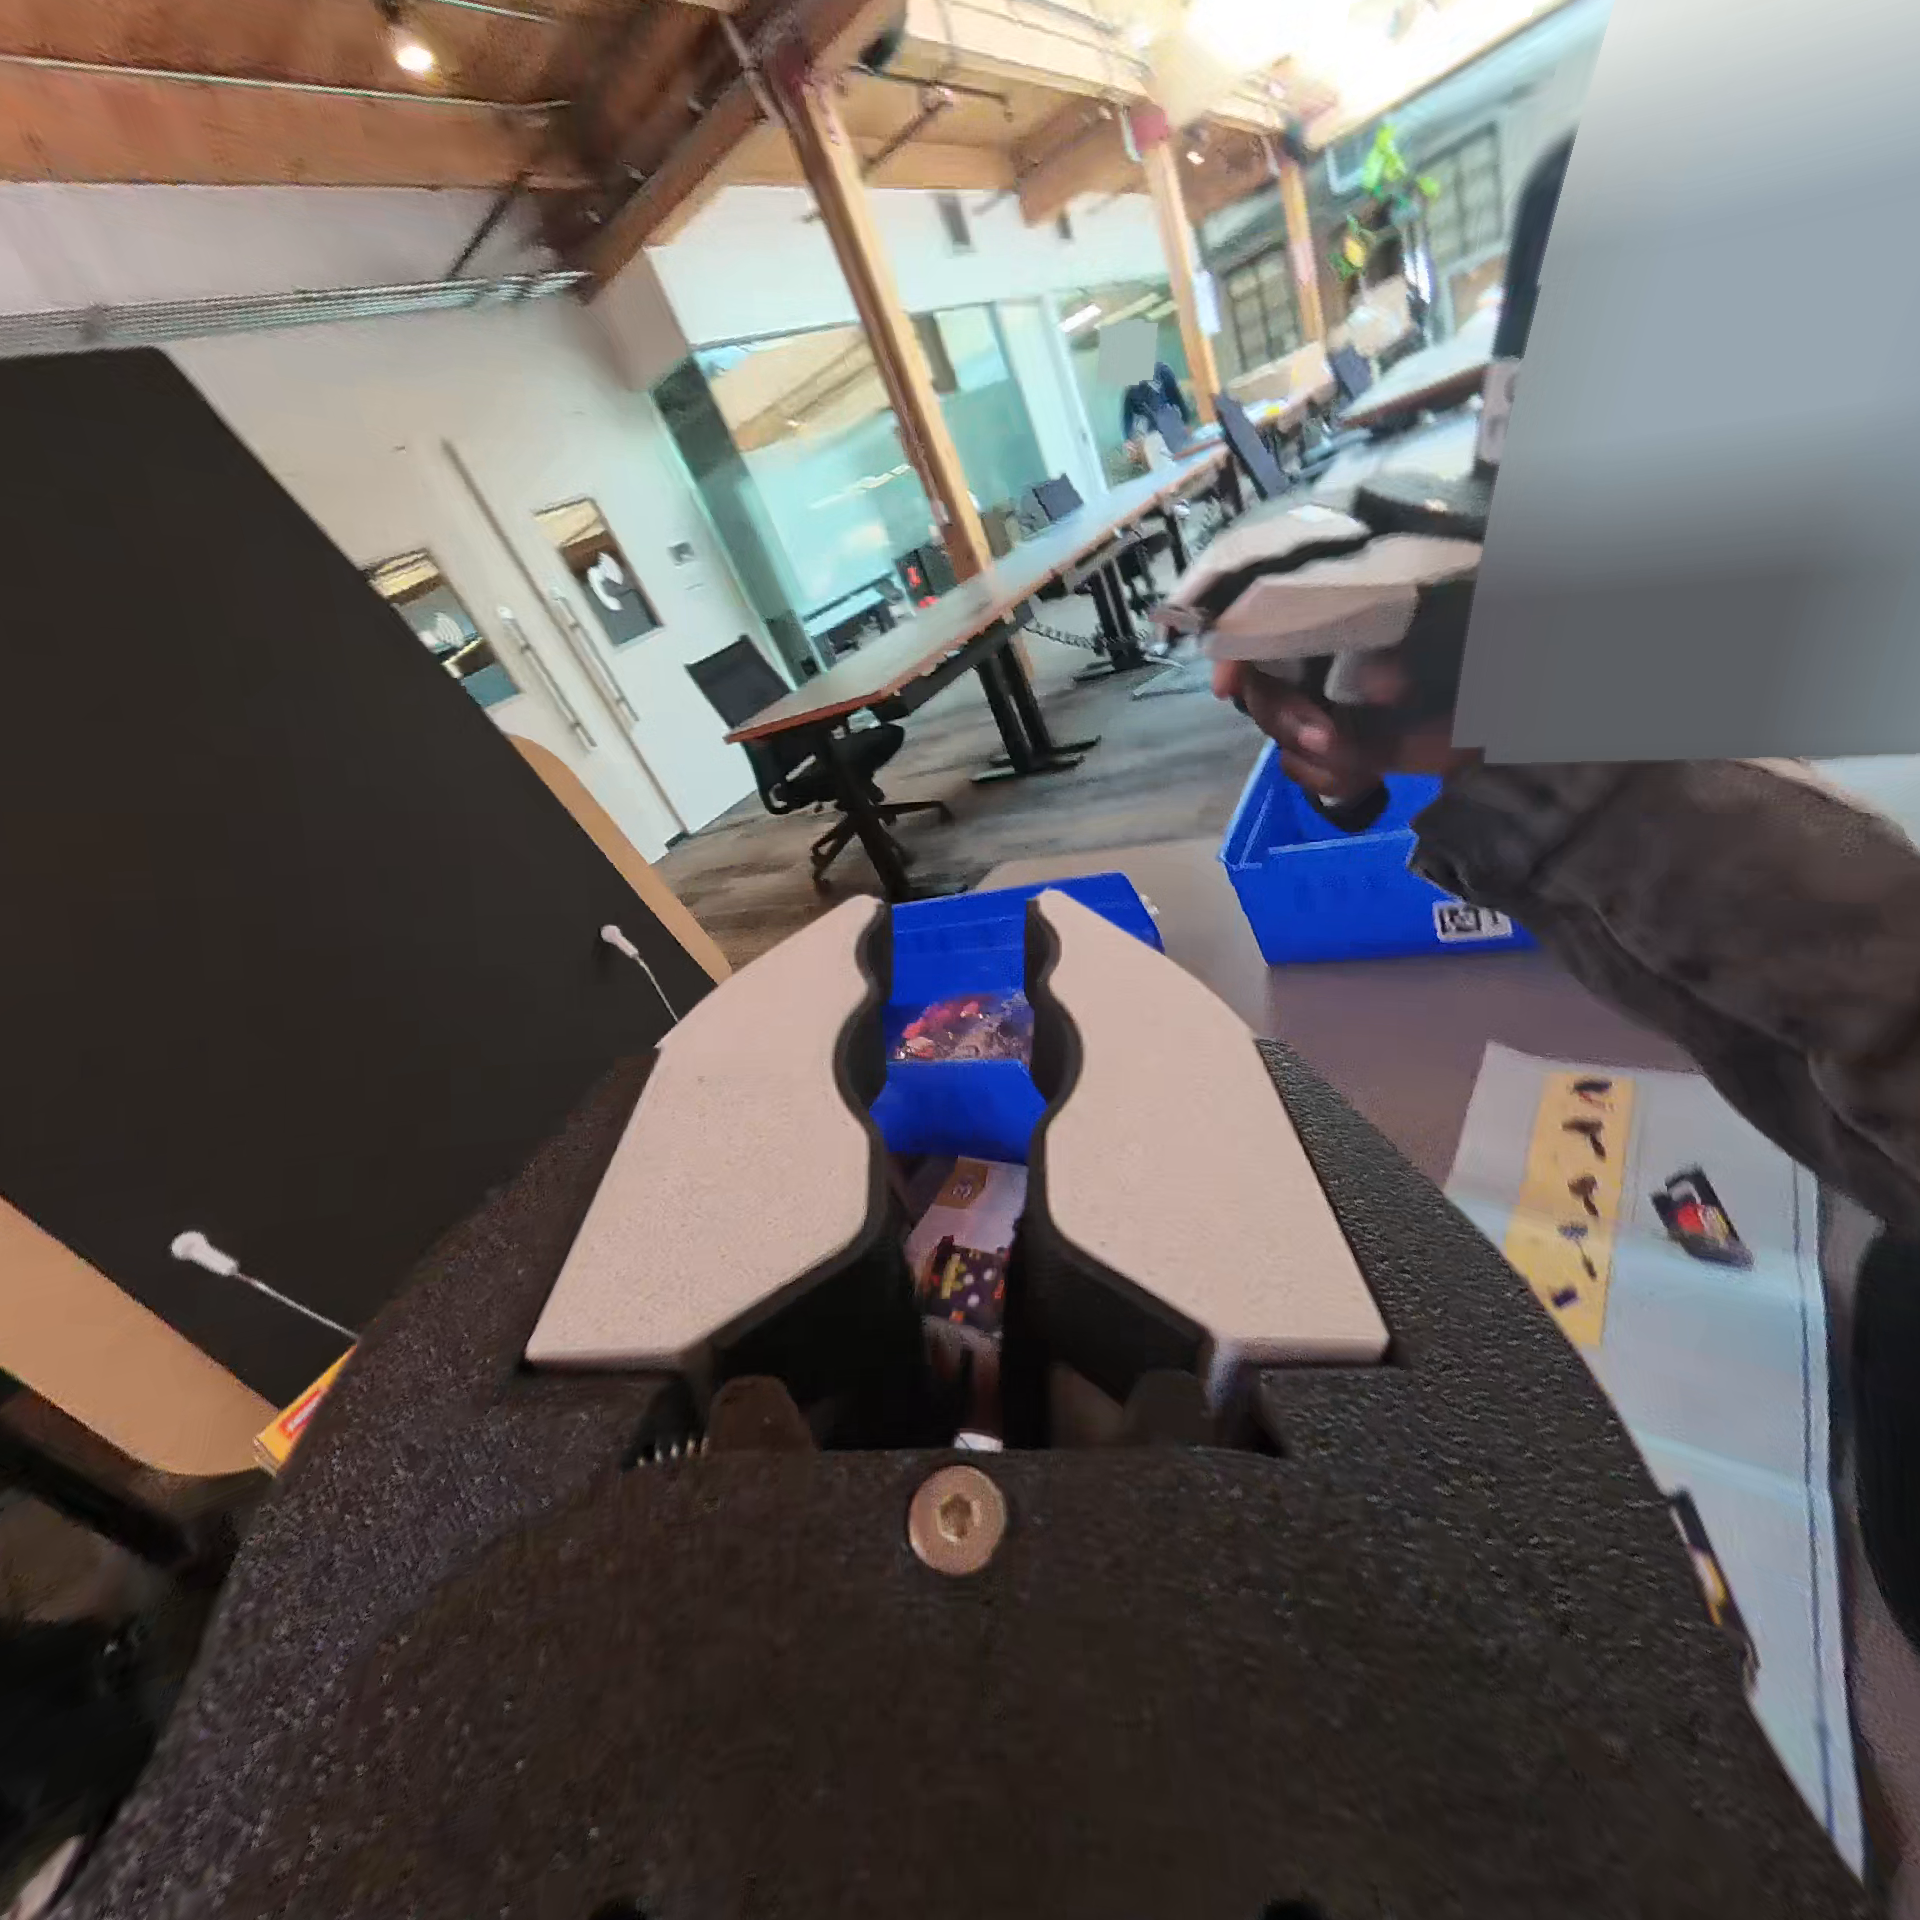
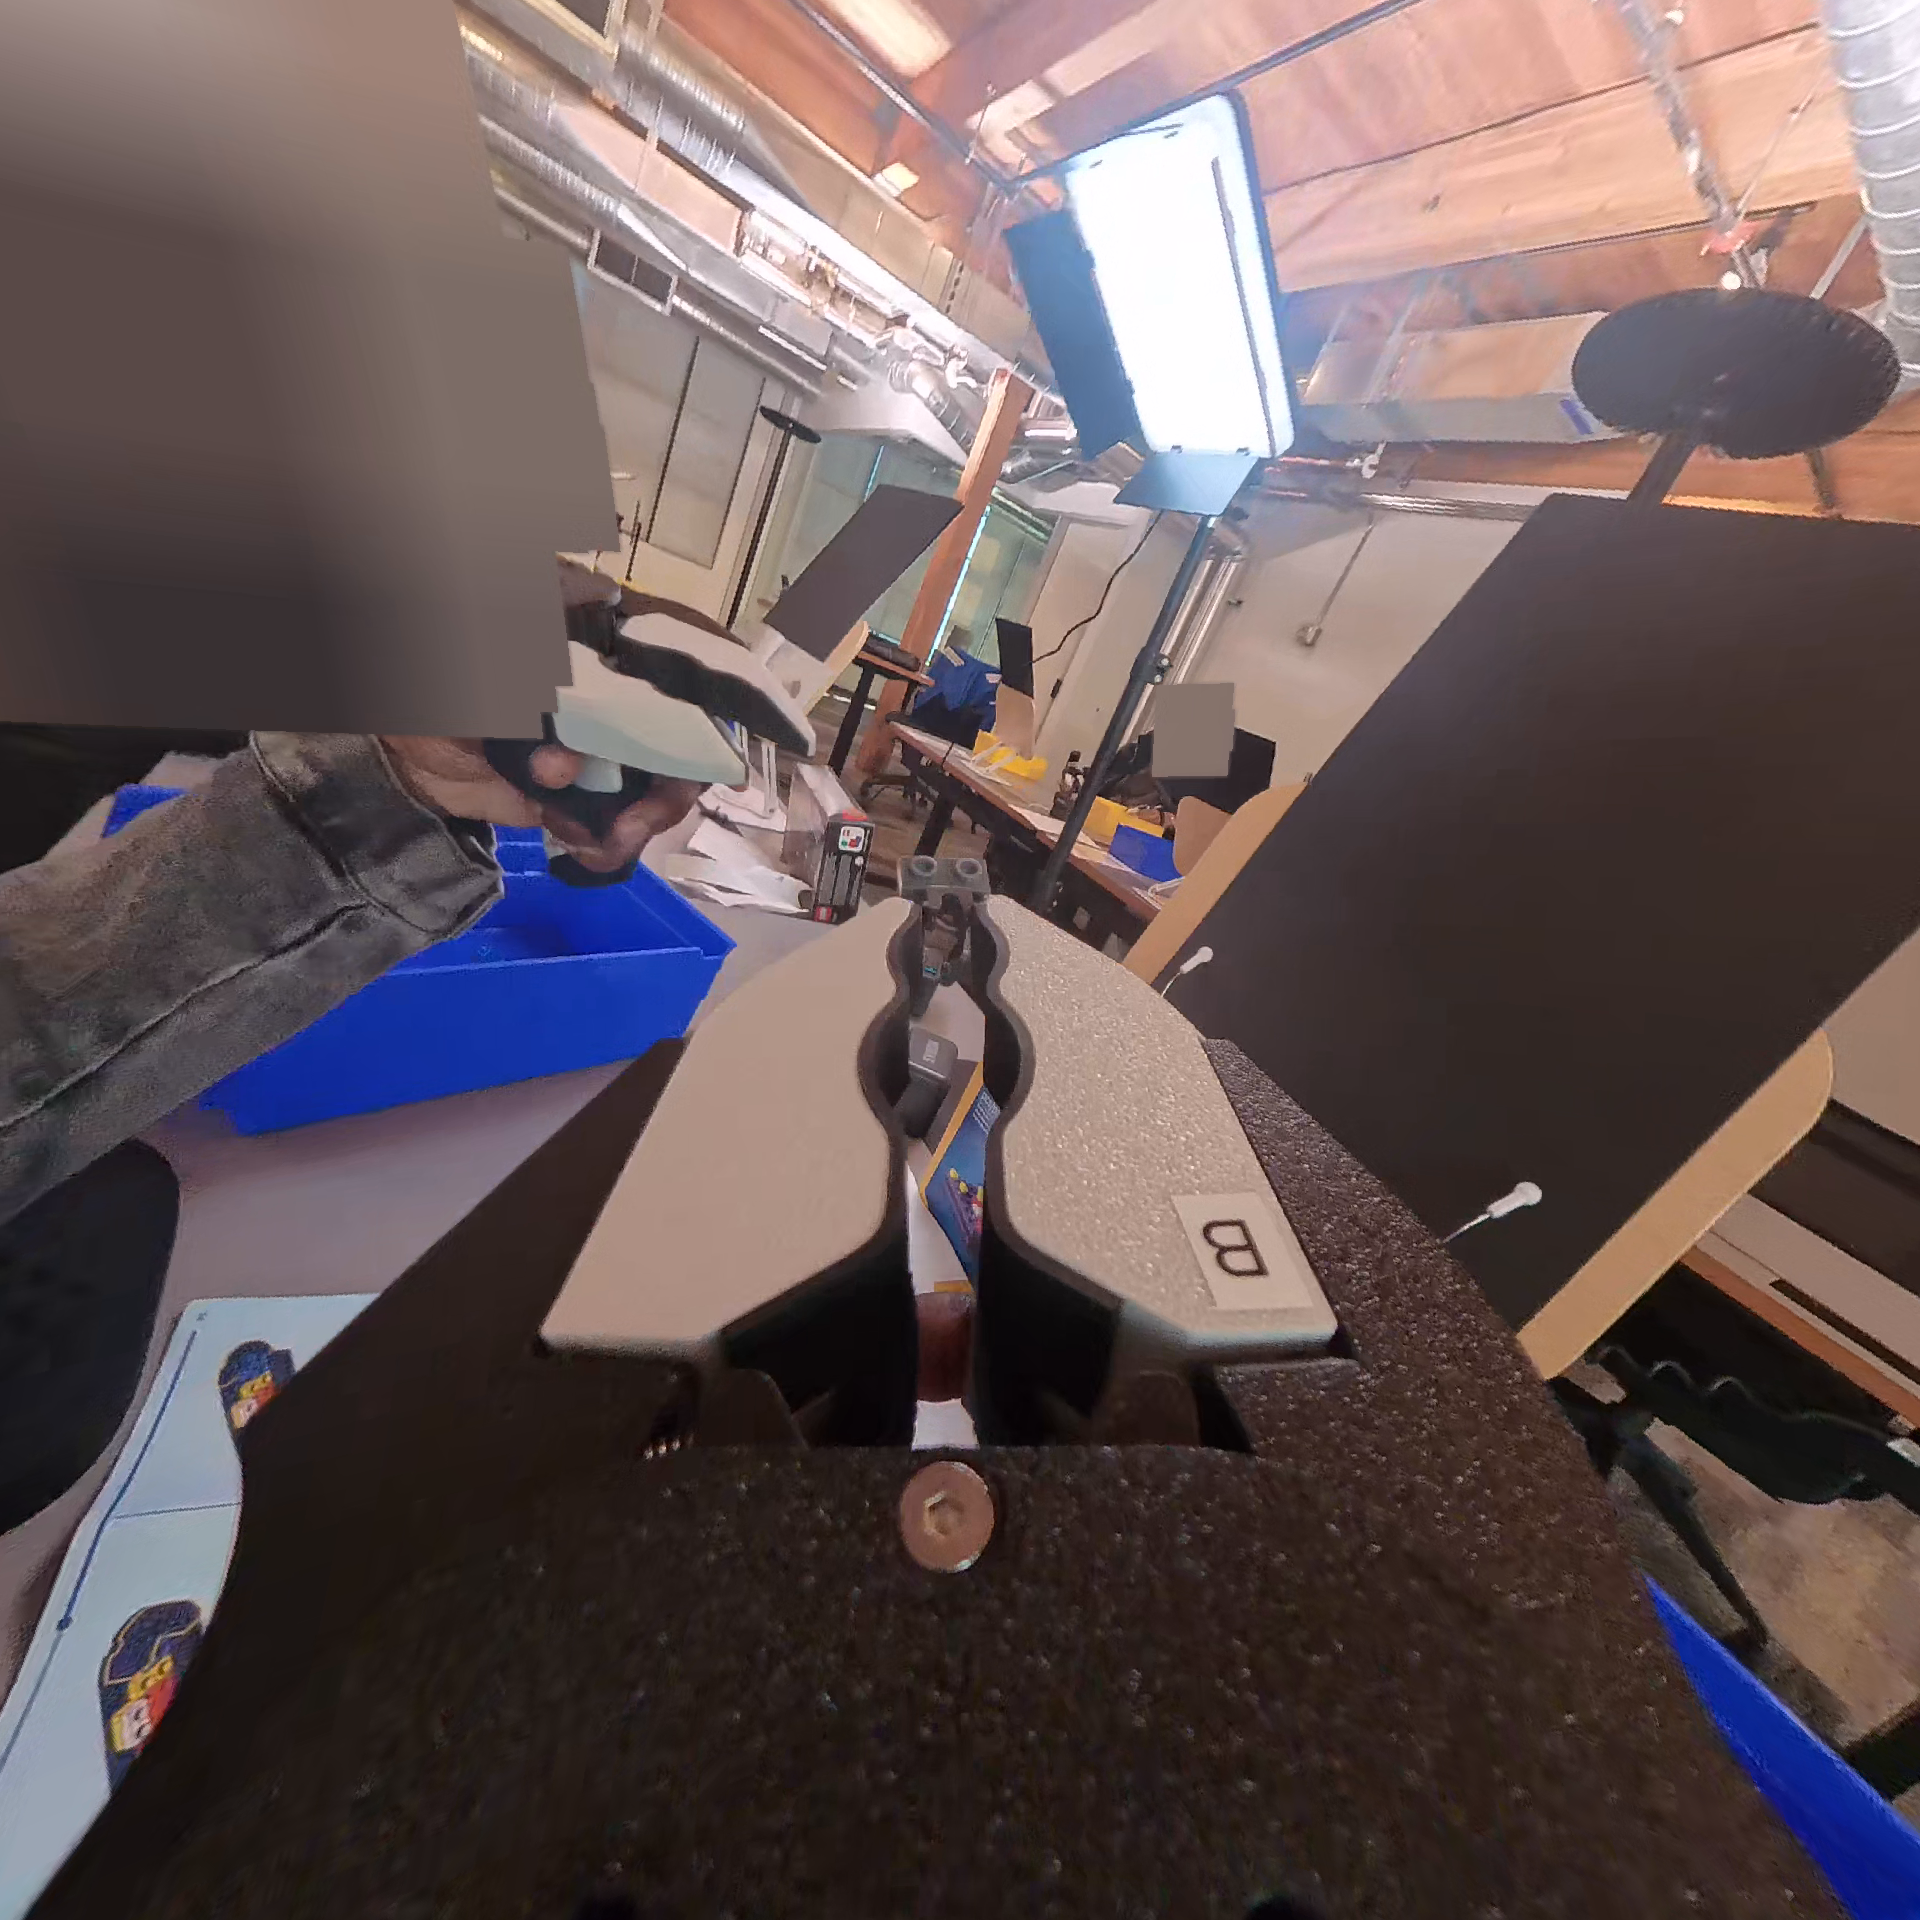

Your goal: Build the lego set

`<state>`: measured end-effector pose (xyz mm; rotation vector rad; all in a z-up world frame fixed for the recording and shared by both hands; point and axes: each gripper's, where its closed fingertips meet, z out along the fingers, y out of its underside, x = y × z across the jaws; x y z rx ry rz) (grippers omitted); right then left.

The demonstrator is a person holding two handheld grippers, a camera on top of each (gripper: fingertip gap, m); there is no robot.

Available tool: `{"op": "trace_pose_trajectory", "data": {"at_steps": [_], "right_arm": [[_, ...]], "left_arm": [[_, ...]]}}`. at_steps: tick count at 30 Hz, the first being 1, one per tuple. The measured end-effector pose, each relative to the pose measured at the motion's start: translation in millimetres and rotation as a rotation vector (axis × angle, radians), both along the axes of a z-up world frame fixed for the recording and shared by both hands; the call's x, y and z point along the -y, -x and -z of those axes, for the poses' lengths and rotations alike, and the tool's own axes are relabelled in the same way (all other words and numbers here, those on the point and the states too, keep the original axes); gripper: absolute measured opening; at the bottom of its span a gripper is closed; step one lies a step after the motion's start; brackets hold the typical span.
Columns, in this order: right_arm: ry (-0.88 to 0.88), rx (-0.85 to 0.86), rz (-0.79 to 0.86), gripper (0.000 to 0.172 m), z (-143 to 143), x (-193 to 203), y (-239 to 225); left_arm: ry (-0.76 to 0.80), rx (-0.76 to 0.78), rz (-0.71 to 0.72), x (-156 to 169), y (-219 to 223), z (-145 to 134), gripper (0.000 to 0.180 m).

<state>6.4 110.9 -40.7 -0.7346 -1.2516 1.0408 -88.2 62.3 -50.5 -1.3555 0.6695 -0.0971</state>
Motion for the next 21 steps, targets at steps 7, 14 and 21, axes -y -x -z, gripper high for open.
{"op": "trace_pose_trajectory", "data": {"at_steps": [7, 14, 21], "right_arm": [[-0.159, 0.118, -0.076, 0.008, 14, 37, 20], [-0.223, 0.178, -0.152, 0.008, 21, 64, 29], [-0.228, 0.213, -0.174, 0.008, 28, 67, 34]], "left_arm": [[-0.098, -0.055, 0.325, 18, -54, -2, 0.032], [-0.099, -0.216, 0.307, 10, -72, 14, 0.033], [-0.073, -0.219, 0.343, 16, -70, 18, 0.020]]}}
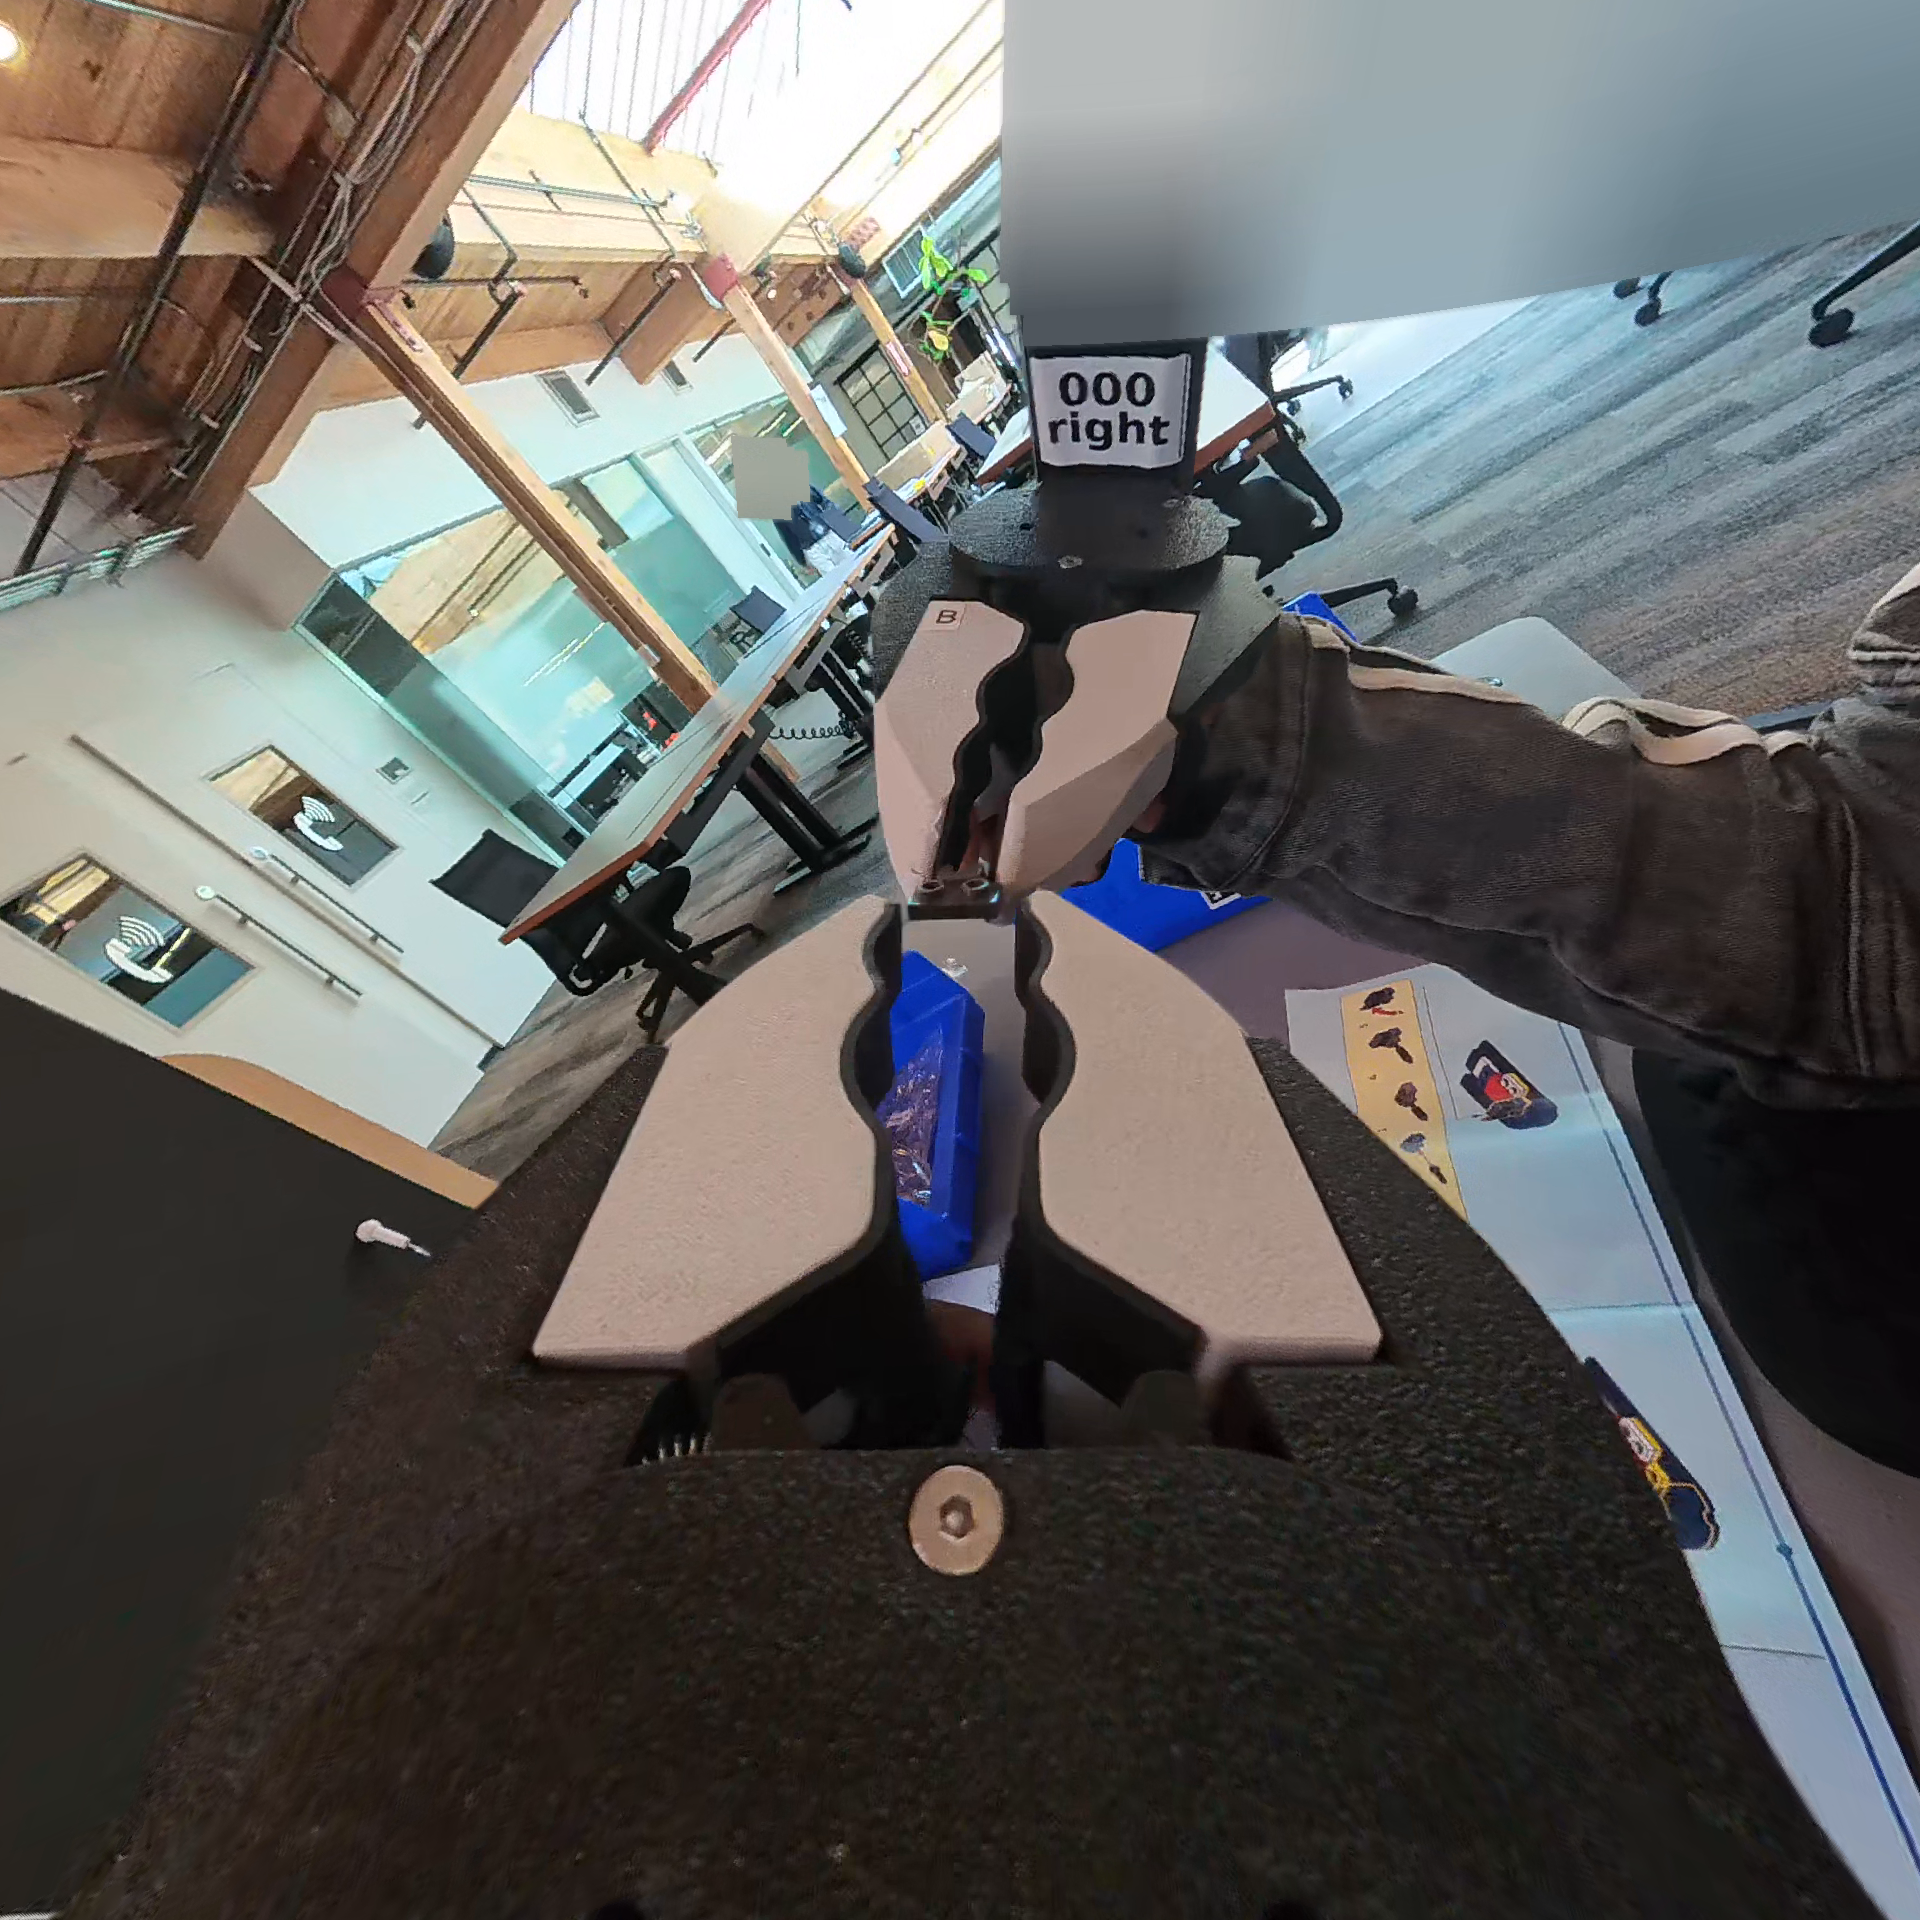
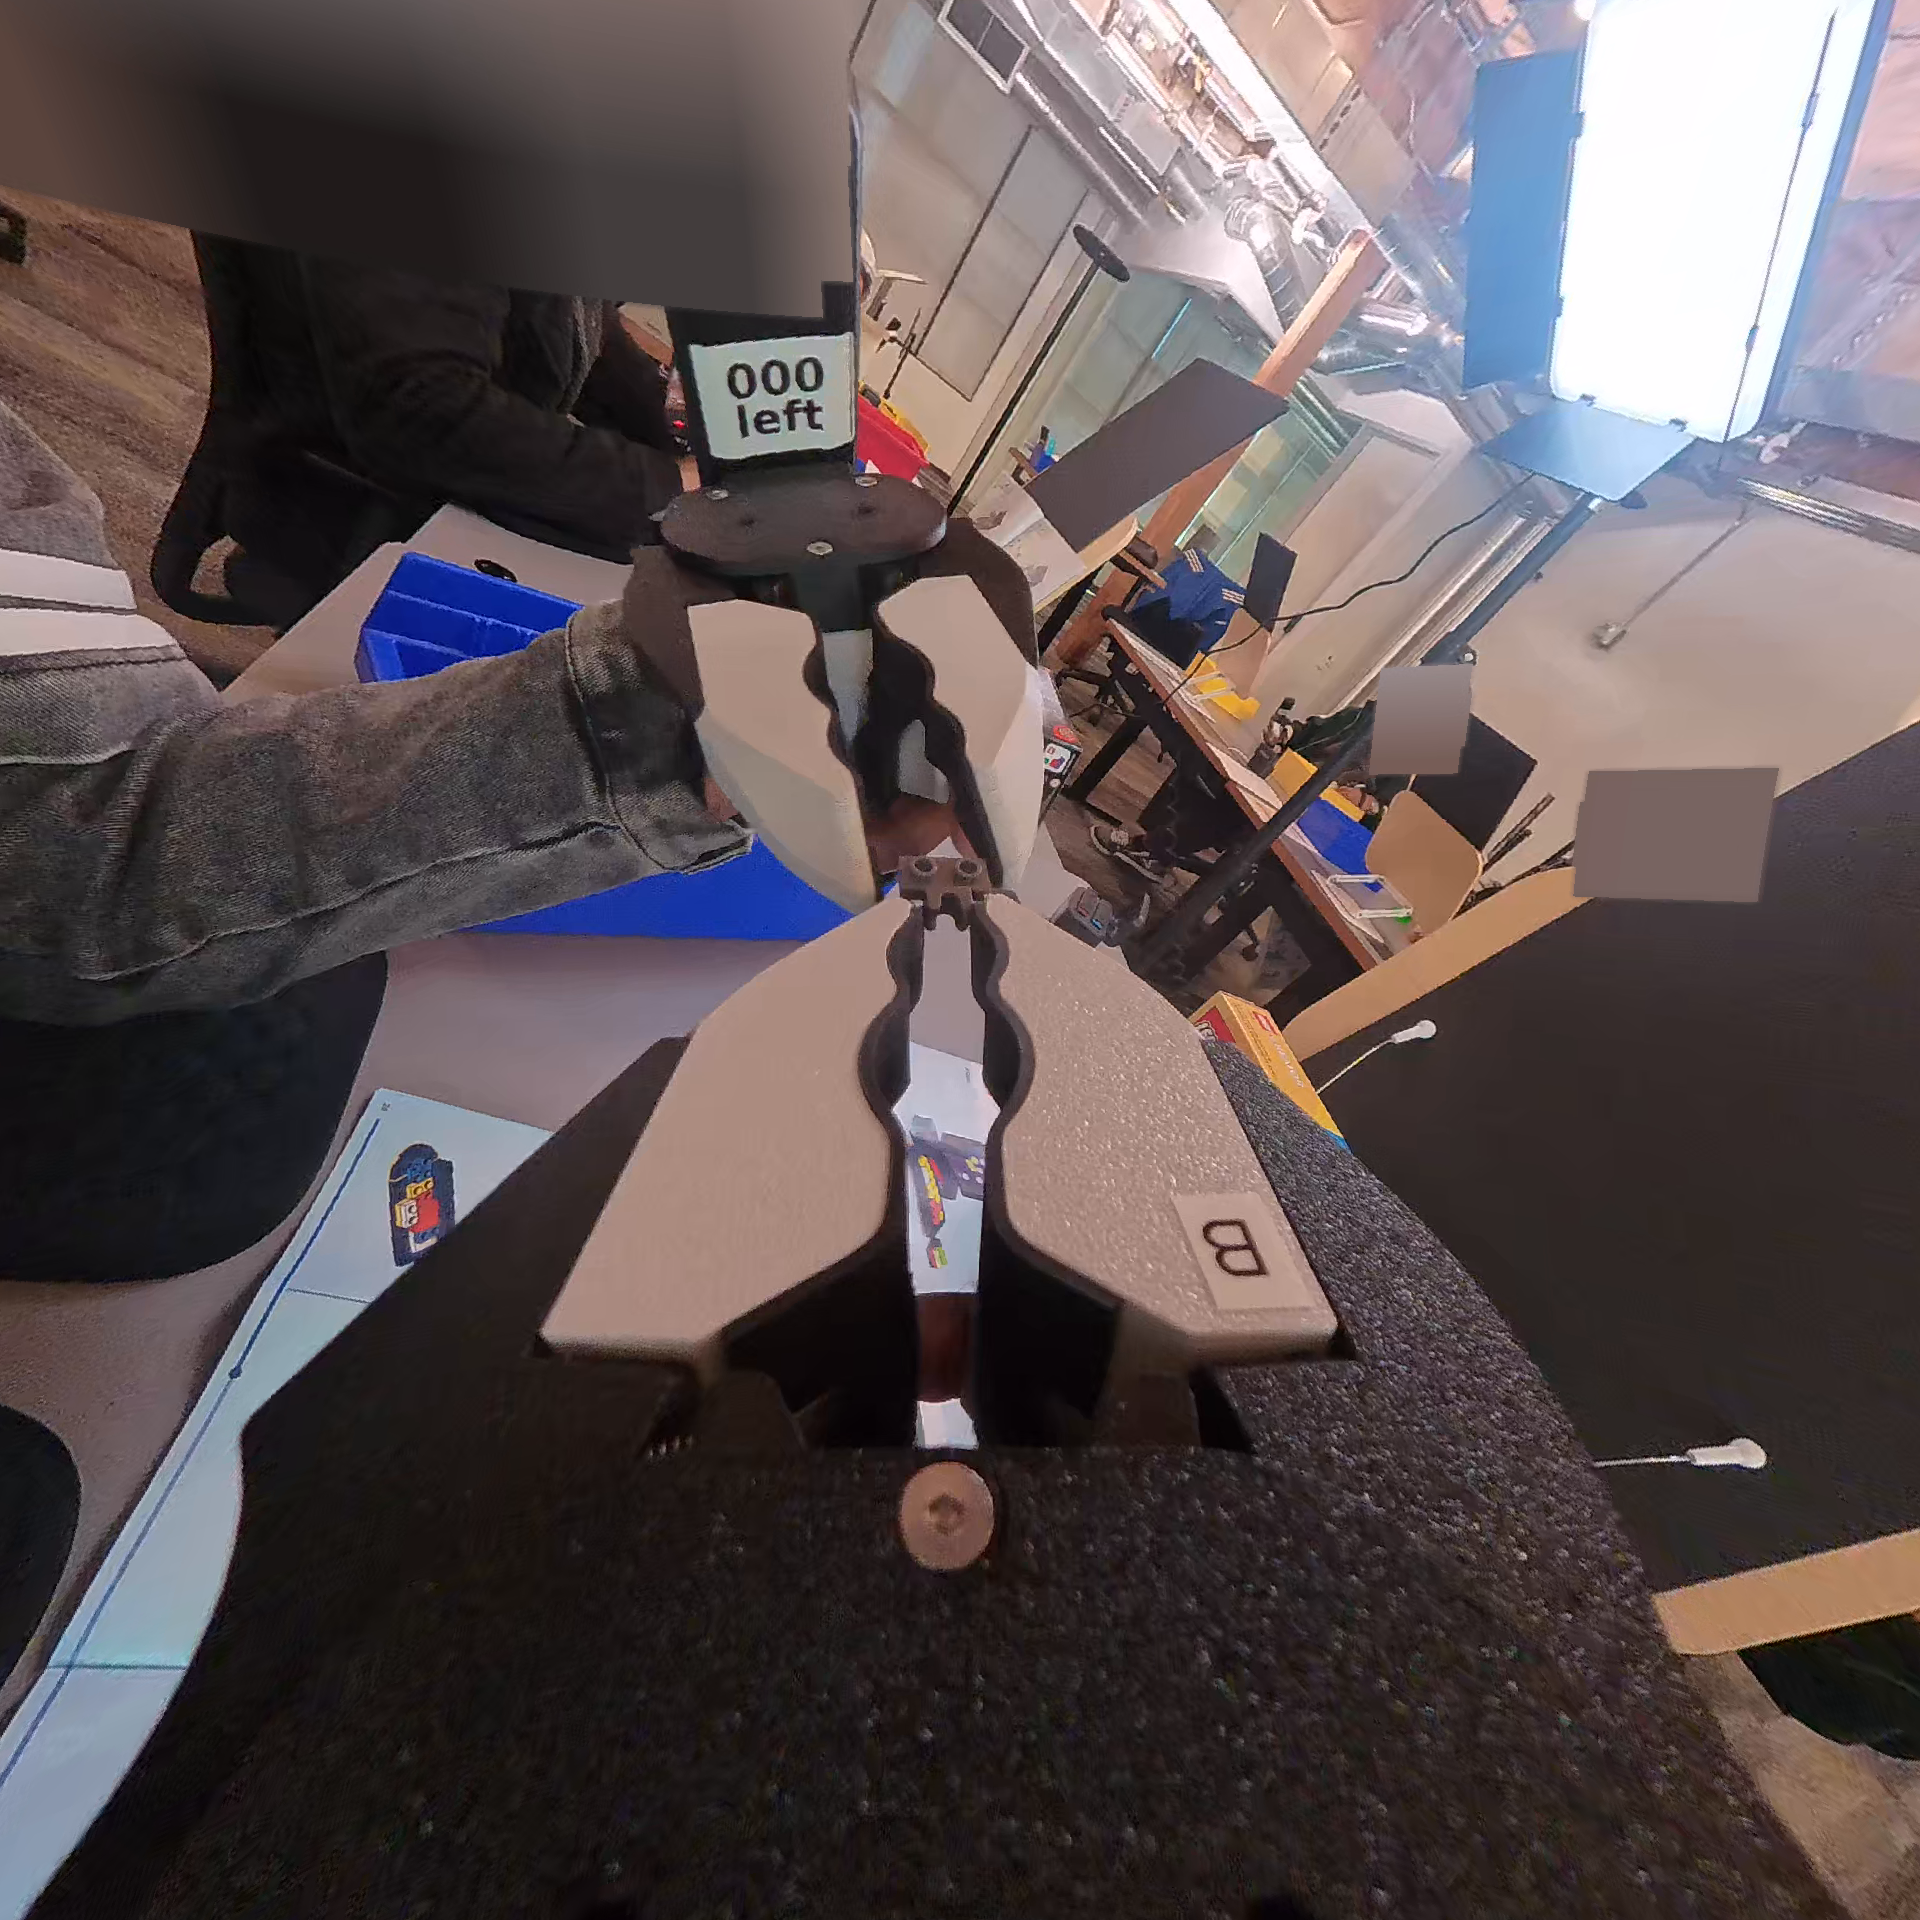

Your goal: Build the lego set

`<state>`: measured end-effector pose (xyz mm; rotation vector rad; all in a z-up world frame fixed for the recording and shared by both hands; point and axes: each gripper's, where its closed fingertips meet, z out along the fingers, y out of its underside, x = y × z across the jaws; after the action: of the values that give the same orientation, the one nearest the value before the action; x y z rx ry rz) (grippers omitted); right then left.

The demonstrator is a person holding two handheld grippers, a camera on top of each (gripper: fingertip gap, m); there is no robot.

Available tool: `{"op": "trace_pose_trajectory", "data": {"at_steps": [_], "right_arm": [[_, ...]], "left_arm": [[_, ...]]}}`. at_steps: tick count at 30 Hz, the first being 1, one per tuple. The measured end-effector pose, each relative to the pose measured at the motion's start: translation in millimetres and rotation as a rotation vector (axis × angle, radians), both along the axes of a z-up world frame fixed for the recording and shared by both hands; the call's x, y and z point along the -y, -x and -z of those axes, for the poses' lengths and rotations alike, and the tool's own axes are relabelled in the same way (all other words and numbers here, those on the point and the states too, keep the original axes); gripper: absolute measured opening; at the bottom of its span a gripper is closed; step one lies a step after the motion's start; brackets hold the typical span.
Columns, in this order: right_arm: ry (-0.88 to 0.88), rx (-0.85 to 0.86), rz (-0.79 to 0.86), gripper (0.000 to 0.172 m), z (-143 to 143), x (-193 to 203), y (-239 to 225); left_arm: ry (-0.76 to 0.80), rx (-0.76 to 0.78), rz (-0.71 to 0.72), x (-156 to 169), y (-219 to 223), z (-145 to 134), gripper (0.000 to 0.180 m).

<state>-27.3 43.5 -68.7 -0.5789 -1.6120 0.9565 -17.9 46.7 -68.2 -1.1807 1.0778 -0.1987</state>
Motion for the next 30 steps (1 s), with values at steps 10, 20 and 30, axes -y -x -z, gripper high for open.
{"op": "trace_pose_trajectory", "data": {"at_steps": [10, 20, 30], "right_arm": [[0.002, 0.027, -0.023, 0.008, 5, 2, -2], [0.024, 0.052, -0.042, 0.009, 9, 4, -4], [0.033, 0.052, -0.053, 0.008, 8, 6, -5]], "left_arm": [[0.059, 0.029, 0.054, 2, -3, 3, 0.016], [0.068, 0.007, 0.066, 2, -4, 6, 0.016], [0.082, -0.023, 0.058, 1, -4, 12, 0.016]]}}
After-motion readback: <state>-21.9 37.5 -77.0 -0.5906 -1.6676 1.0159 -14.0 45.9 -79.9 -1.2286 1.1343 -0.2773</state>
